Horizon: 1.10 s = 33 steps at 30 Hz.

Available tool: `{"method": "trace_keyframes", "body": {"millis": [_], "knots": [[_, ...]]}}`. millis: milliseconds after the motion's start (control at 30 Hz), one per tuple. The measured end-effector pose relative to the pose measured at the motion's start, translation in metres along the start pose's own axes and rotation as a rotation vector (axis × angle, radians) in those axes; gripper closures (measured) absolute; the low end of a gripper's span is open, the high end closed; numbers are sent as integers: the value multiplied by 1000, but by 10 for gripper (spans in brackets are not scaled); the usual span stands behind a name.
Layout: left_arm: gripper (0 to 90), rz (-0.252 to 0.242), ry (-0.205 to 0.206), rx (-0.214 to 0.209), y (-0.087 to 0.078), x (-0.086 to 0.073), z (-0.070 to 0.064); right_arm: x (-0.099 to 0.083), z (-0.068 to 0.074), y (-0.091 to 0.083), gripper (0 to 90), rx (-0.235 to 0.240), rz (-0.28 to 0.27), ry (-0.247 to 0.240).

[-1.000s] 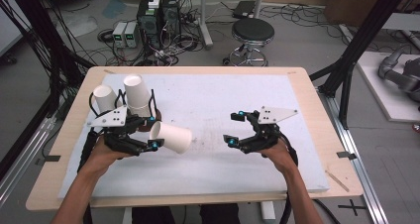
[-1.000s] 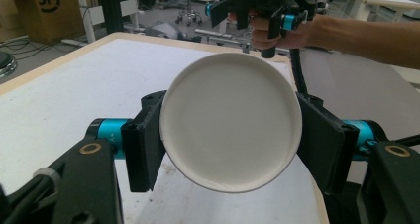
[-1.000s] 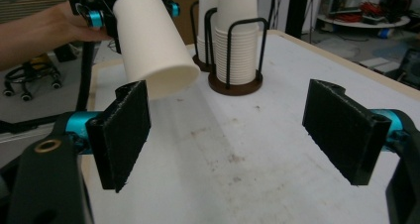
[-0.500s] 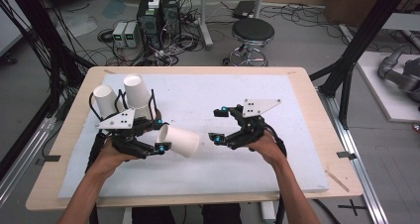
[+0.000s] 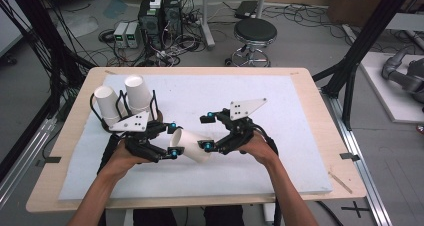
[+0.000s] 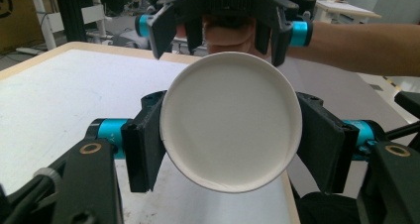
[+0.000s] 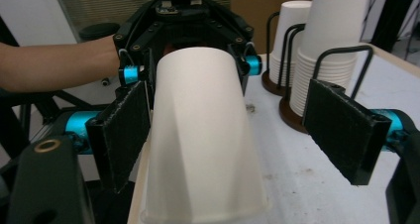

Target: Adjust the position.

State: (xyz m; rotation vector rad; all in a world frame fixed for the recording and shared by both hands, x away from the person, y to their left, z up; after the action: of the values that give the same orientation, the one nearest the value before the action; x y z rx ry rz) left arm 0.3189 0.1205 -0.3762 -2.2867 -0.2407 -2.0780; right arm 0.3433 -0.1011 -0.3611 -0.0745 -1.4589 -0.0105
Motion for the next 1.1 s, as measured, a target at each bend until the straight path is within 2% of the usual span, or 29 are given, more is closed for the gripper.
{"method": "trace_keyframes", "body": {"millis": [200,467,933,1000,1100], "knots": [[337,-8,0,-12,2,2,-2,-4,3,11,194,40,22,6],[337,-10,19,-13,4,10,-3,-11,10,22,194,83,70,12],[337,-18,33,-19,2,20,-5,-17,8,25,194,74,102,17],[337,-15,36,-16,0,20,-4,-18,9,25,195,84,109,19],[337,-14,33,-19,-1,20,-5,-20,9,24,234,86,119,23]]}}
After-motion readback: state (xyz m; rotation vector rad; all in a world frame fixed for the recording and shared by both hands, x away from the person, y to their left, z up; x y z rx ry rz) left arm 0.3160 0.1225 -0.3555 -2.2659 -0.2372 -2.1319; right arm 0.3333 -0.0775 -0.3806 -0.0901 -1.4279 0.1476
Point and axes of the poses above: each handheld gripper's, and its own axes: y roughly forward along the jaws, x roughly out of its top, z roughly to its left, the point moved 4 cm from there along y, roughly forward along the jaws, and after that the axes turned 15 degrees about -z, right-handed, at the moved point
